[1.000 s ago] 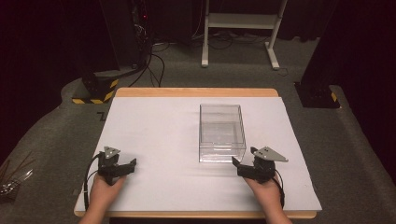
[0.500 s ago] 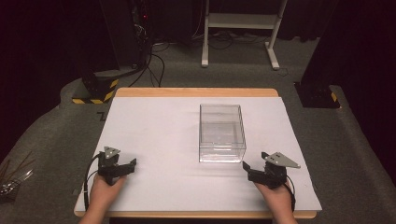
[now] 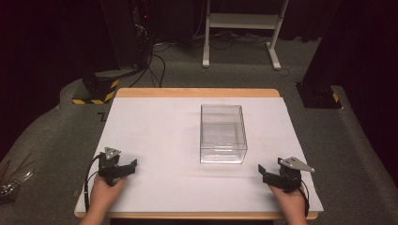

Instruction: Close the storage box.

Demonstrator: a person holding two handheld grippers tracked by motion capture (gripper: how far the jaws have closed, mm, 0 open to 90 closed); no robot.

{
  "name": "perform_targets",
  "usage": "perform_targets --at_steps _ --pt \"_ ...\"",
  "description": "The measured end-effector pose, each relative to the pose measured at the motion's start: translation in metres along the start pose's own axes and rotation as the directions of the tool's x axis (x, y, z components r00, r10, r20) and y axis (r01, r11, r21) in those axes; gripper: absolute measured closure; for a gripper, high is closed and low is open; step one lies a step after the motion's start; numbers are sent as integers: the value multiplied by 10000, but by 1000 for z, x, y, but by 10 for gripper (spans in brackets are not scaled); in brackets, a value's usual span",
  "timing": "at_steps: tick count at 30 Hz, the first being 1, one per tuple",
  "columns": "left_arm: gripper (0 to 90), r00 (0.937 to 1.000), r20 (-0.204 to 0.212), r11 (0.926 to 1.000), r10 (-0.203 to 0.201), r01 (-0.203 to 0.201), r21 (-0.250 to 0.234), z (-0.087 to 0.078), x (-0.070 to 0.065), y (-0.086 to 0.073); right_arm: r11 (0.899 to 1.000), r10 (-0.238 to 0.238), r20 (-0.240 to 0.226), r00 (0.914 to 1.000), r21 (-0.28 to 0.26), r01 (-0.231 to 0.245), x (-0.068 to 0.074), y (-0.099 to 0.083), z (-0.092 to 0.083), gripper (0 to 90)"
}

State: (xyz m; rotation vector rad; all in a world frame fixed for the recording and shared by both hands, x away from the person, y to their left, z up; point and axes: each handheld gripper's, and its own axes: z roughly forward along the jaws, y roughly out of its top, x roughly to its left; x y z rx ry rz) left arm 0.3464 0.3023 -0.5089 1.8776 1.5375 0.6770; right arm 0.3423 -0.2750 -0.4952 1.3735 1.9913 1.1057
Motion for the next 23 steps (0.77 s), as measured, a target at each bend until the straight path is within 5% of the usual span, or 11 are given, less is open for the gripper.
perform_targets --at_steps 4,10,23 --pt "146 10000 5 10000 4 -4 9 0 0 0 9994 -263 139 9996 237 260 3 -1 2 143" --pt "146 10000 0 10000 10 -10 11 0 0 0 9868 -1379 491 9892 923 1330 14 -2 9 180" --pt "147 10000 -22 10000 18 -18 -6 0 0 0 9845 -1268 266 9916 1258 1225 13 0 13 189"
